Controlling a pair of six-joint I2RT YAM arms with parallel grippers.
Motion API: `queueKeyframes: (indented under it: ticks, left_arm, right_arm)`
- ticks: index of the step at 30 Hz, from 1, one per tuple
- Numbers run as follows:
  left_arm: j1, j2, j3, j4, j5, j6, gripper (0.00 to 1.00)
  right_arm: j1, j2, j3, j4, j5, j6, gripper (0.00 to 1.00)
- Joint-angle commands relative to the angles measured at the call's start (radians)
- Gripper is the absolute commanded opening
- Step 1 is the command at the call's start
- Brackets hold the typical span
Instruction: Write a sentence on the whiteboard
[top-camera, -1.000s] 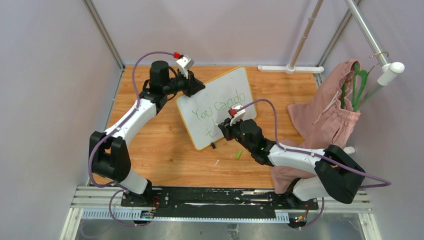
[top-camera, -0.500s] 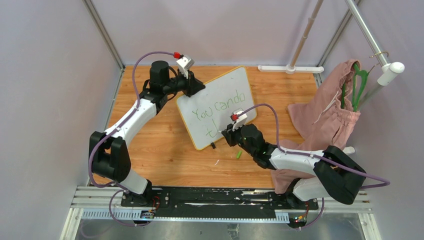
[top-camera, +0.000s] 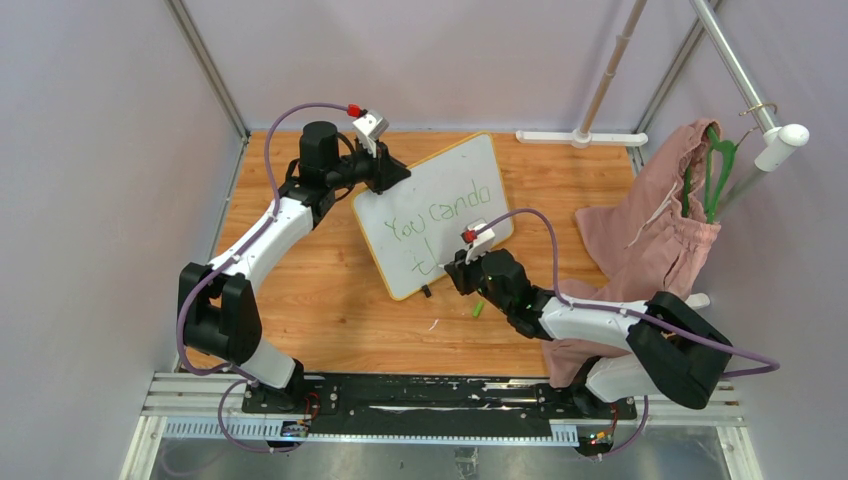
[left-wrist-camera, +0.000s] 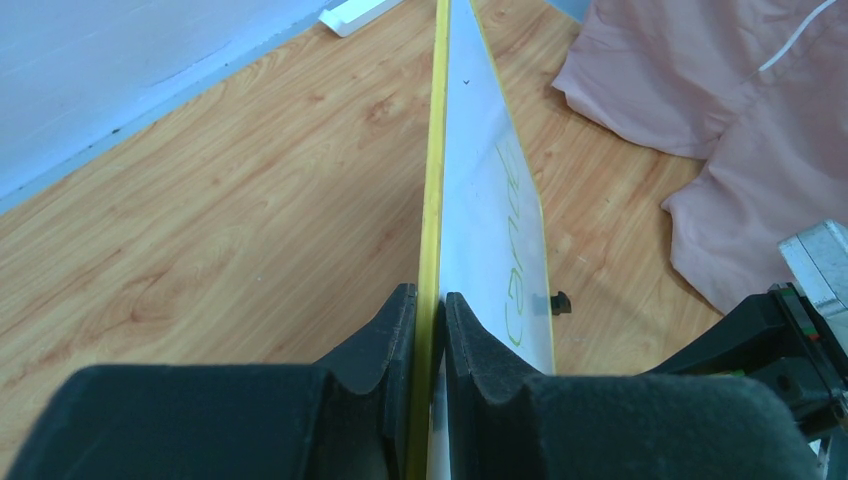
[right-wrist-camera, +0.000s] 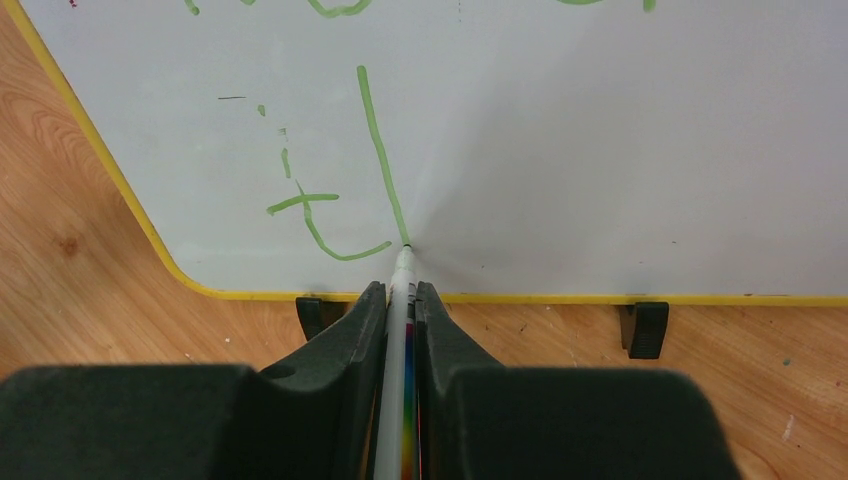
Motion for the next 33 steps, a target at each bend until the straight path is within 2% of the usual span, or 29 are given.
queueKeyframes:
  ticks: [1,12,33]
  left_arm:
    - [-0.046,0.021,-0.036,-0.063,0.018,0.003,0.05]
    - [-0.048,0.021,-0.036,-0.064,0.017,0.003,0.05]
    - [-0.053,0.022,-0.037,-0.063,0.016,0.005,0.05]
  right_arm:
    - [-0.012,-0.011,0.042,-0.027,0.009,-0.011,0.00]
    - [-0.012,0.021,0.107,-0.028,0.007,-0.031,0.00]
    - [-0.041,-0.010,0.100,-0.037,0.043,-0.052,0.00]
